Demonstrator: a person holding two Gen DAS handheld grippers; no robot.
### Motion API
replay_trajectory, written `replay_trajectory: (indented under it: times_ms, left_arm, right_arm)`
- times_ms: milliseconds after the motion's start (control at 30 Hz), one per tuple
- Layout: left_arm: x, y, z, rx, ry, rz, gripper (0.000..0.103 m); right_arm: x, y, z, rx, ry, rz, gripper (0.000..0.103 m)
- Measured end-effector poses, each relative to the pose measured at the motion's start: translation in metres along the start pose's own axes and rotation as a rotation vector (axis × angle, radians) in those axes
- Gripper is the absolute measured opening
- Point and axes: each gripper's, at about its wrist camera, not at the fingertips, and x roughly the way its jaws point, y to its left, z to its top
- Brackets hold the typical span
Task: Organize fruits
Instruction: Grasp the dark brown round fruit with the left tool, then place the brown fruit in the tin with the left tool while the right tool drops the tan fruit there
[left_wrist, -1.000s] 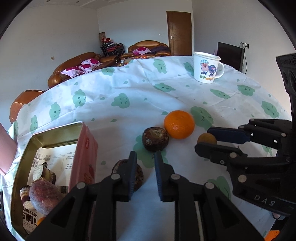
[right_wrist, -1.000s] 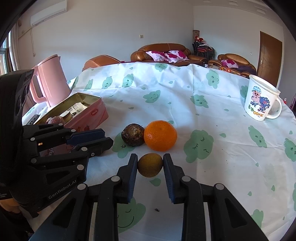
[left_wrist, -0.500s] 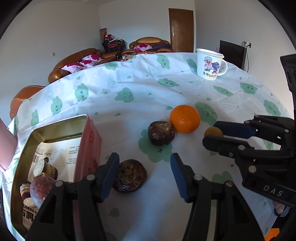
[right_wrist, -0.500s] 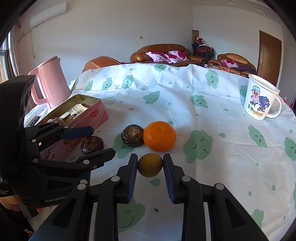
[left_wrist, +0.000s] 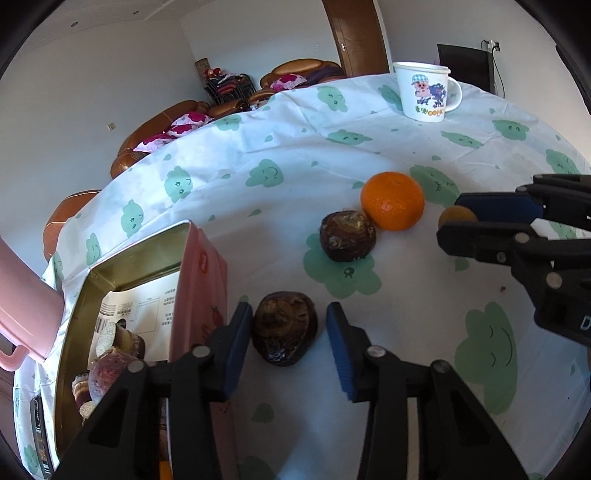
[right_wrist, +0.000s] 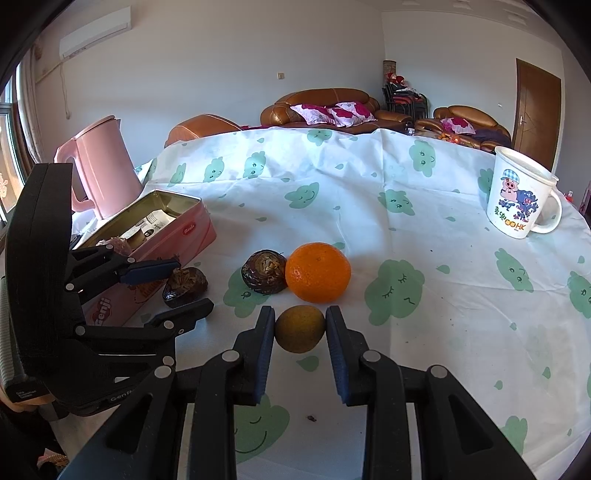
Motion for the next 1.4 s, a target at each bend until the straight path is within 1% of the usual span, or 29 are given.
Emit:
replay_trajectory:
  times_ms: [67,200,333,467,600,800,1033,1167,1400]
  left_arm:
    - [-0.002,-0.001,0.000,0.005,-0.008,-0.002,0.035]
    - [-0.009,-0.003,-0.001,-0.003,-0.034,-0.041,0.035]
    - [-0.018,-0.001,-0.001,-0.033,-0.076,-0.054,0.035]
    - [-0.027,0.004,-0.001,-0.088,-0.131,-0.070,0.035]
    - [-0.037,0.006,-0.002,-0.122,-0.188,-0.067,0.035]
    - [-0.050,0.007,-0.004,-0.157,-0.250,-0.059,0.035]
    - [-0.060,0.009,-0.008,-0.185,-0.306,-0.034,0.035]
    - [-0.064,0.010,-0.010,-0.191,-0.324,-0.029,0.035]
    - [-0.073,0.012,-0.014,-0.215,-0.368,-0.014,0.035]
  right_arm:
    - [0.000,0.000,0.000,0.000,0.000,0.000,0.030]
    - [0.000,0.000,0.000,0.000,-0.004,-0.002,0.030]
    - [-0.004,0.000,-0.001,-0.002,-0.021,-0.002,0.030]
    - [-0.011,0.001,-0.001,-0.009,-0.061,0.010,0.030]
    - [-0.020,0.001,-0.002,-0.012,-0.109,0.030,0.030]
    - [-0.030,0.004,-0.003,-0.031,-0.165,0.044,0.030]
    - [-0.036,0.006,-0.004,-0.043,-0.202,0.039,0.030]
    - [-0.040,0.007,-0.006,-0.052,-0.225,0.036,0.030]
    - [-0.052,0.012,-0.010,-0.081,-0.291,0.014,0.030]
